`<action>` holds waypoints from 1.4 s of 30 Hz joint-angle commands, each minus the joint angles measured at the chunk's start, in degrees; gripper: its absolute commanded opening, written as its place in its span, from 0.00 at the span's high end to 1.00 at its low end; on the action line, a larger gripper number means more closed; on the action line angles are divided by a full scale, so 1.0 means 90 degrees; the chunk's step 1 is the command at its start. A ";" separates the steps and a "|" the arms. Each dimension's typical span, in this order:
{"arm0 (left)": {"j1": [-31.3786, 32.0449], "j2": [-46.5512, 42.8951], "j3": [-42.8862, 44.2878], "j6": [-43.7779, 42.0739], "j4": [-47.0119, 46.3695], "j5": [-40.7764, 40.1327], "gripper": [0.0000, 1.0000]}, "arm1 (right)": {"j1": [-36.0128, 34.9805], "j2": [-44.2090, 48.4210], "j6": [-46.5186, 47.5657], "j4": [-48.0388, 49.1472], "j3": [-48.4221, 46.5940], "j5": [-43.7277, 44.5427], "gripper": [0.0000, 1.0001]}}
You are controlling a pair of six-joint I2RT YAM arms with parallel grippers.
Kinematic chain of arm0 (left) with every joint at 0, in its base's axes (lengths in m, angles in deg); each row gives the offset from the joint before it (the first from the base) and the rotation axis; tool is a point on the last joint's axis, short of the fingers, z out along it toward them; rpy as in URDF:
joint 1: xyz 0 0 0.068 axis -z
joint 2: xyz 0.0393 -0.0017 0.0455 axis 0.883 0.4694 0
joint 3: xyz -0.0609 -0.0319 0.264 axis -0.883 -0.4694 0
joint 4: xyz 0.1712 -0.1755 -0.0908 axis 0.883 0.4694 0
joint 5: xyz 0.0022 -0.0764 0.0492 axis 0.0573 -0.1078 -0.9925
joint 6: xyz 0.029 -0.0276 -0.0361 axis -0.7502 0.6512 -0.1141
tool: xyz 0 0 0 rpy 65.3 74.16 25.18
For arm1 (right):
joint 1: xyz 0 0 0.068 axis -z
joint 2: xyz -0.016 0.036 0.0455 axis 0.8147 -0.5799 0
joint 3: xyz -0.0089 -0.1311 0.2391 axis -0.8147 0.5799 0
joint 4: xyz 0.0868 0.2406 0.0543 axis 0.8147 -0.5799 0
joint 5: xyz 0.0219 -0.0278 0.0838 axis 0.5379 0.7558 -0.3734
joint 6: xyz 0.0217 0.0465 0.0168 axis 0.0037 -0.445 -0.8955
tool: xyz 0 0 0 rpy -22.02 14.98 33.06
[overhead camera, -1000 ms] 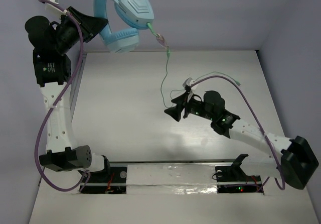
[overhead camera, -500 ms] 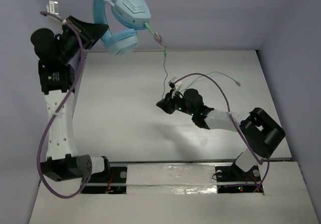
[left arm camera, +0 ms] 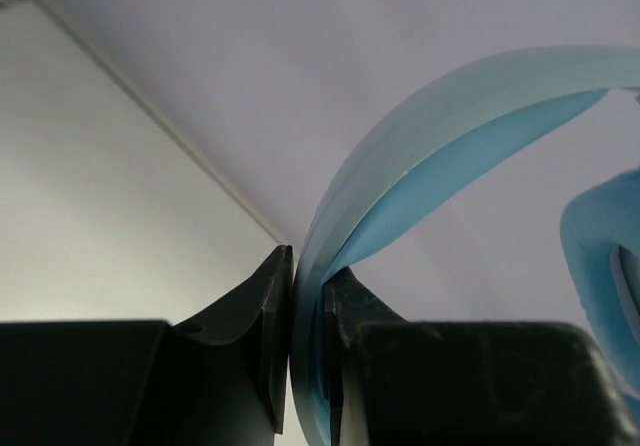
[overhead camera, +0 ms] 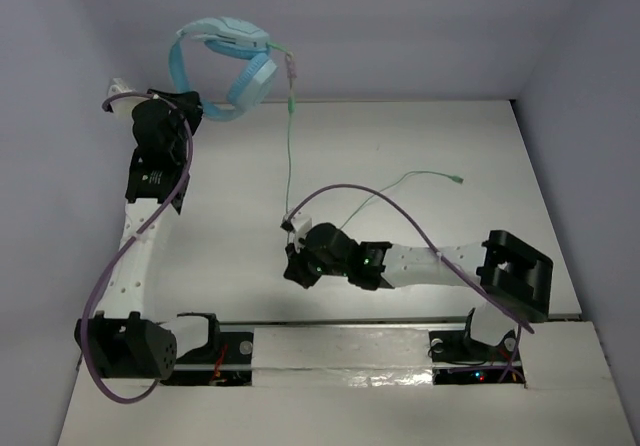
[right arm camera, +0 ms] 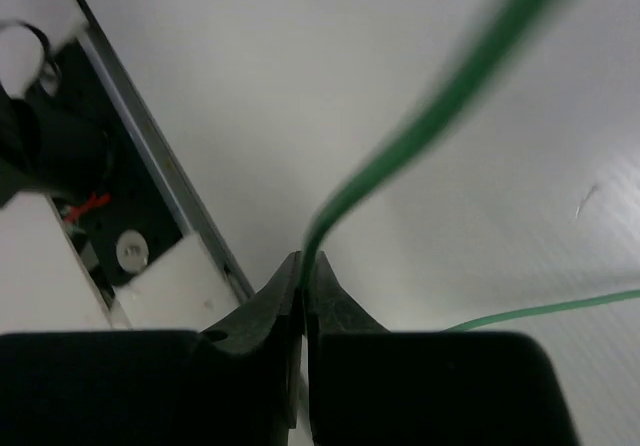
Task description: Wrap the headphones
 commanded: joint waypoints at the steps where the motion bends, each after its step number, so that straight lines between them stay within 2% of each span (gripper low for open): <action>1: 0.0206 -0.0003 0.0020 -0.0398 -0.0639 -0.1860 1.00 | -0.0571 0.0497 -0.0107 -0.2155 -0.0365 0.1134 0.98; 5: 0.1034 0.0104 -0.0606 -0.0770 -0.0941 -0.2546 1.00 | -0.1177 0.0566 0.0271 -0.4368 -0.1242 0.2016 0.96; 8: 0.1524 0.0269 -0.1133 -0.1082 -0.1157 -0.2820 1.00 | -0.1373 0.0411 0.0672 -0.5648 -0.2423 0.2846 0.96; 9: 0.1787 0.0319 -0.1260 -0.1160 -0.1196 -0.2811 1.00 | -0.1373 0.0410 0.0790 -0.5877 -0.2968 0.2974 0.96; 14: 0.2345 0.0280 -0.2393 -0.1639 -0.1909 -0.2489 1.00 | -0.1373 0.0546 0.1667 -0.6483 -0.4250 0.3580 0.95; 17: 0.2619 0.0154 -0.3038 -0.2058 -0.2689 -0.1836 1.00 | -0.1277 0.0488 0.2263 -0.6708 -0.5117 0.3727 0.93; 20: 0.2766 -0.0158 -0.3497 -0.2537 -0.3275 -0.1172 1.00 | -0.0848 0.0468 0.2761 -0.6593 -0.5511 0.3668 0.93; 25: 0.2825 -0.0618 -0.3742 -0.3005 -0.3432 -0.0255 1.00 | -0.0134 0.0634 0.3046 -0.6085 -0.5454 0.3268 0.92; 31: 0.3010 -0.0472 -0.3605 -0.3290 -0.3227 -0.0008 1.00 | 0.0500 0.0371 0.3457 -0.6006 -0.5591 0.2926 0.92; 38: 0.3234 -0.0248 -0.3683 -0.3612 -0.3325 0.0558 1.00 | 0.1223 0.0117 0.3682 -0.5781 -0.5590 0.3549 0.91; 42: 0.3235 -0.0238 -0.3810 -0.3700 -0.3568 0.1054 1.00 | 0.1468 0.0088 0.3750 -0.5352 -0.5240 0.4077 0.88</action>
